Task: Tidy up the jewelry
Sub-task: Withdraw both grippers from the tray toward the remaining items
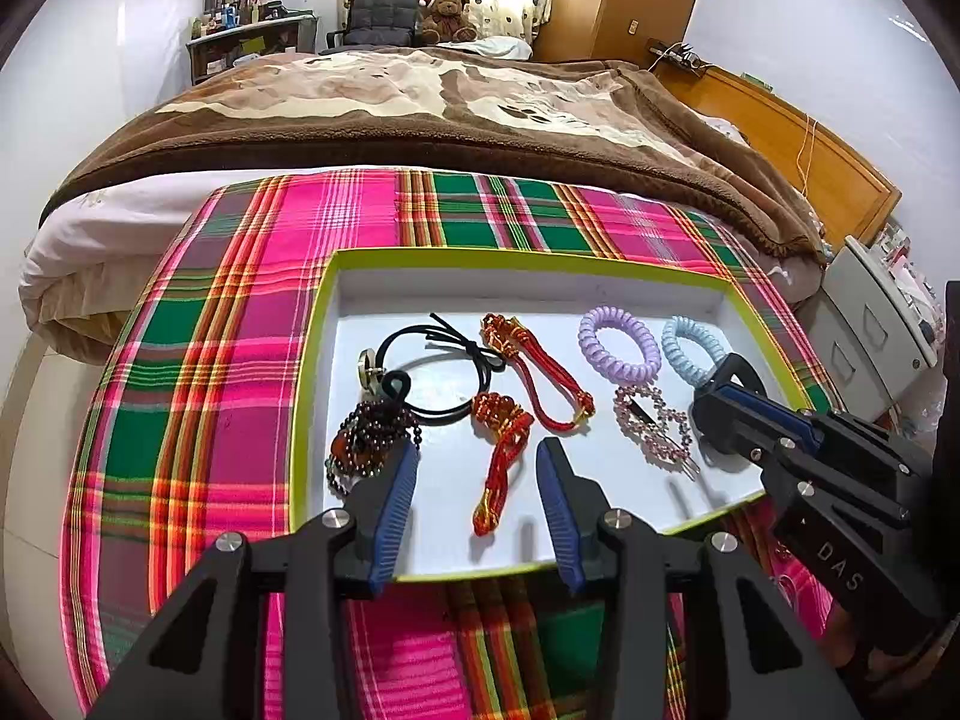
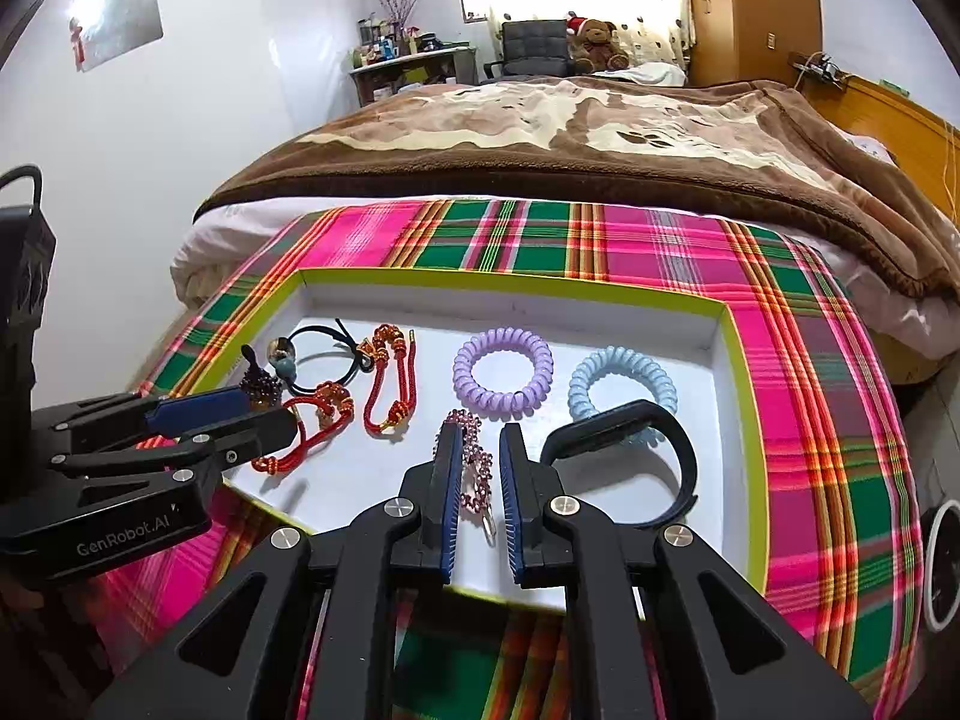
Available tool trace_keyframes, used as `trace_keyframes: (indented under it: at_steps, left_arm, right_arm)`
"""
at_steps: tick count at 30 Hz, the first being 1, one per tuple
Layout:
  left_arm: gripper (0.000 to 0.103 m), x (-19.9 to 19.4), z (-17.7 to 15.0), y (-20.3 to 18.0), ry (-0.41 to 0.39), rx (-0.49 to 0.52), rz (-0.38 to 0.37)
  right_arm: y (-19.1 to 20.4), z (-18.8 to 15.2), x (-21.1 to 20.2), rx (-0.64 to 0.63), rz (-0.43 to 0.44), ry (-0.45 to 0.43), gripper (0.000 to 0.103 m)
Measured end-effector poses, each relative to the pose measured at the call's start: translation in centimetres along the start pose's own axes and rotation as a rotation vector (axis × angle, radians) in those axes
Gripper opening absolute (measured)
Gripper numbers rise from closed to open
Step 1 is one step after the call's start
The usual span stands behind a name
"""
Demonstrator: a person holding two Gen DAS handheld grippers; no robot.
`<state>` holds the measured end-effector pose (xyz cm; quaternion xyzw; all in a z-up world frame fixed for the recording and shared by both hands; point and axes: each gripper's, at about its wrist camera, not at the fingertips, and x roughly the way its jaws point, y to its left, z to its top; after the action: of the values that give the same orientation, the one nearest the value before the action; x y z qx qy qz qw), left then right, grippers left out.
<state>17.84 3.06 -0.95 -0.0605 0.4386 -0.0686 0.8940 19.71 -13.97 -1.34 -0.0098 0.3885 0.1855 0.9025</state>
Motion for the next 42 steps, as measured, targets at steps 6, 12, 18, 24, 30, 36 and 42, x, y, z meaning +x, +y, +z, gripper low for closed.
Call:
trace_keyframes:
  at_steps: [6, 12, 18, 24, 30, 36, 42]
  left_arm:
    - [0.047, -1.8, -0.6, -0.6, -0.031, 0.005, 0.008]
    - [0.049, -3.8, -1.6, -1.7, -0.063, 0.020, 0.026]
    - [0.050, -5.2, -2.9, -2.8, -0.076, 0.027, 0.027]
    - [0.052, -6.1, -4.3, -3.5, -0.078, 0.019, -0.002]
    - [0.052, -6.6, -5.4, -3.6, -0.078, -0.002, -0.031]
    - [0.052, -6.9, -6.5, -3.9, -0.078, -0.009, -0.023]
    - [0.052, -7.1, -7.2, -3.4, -0.071, -0.024, -0.013]
  right_arm:
    - [-0.3, -0.4, -1.6, 0.025, 0.017, -0.026, 0.014]
    - [-0.7, -1.2, -3.6, 0.059, 0.035, -0.055, 0.041]
    - [-1.3, -2.3, -5.9, 0.081, 0.035, -0.081, 0.041]
    - [-2.5, -3.7, -8.3, 0.090, 0.031, -0.107, 0.041]
    - [-4.0, -5.6, -9.6, 0.106, 0.019, -0.089, 0.041]
    - [-3.9, -8.3, -9.4, 0.108, 0.073, -0.029, 0.041]
    - [-1.3, -9.7, -7.8, 0.005, 0.068, 0.023, 0.041]
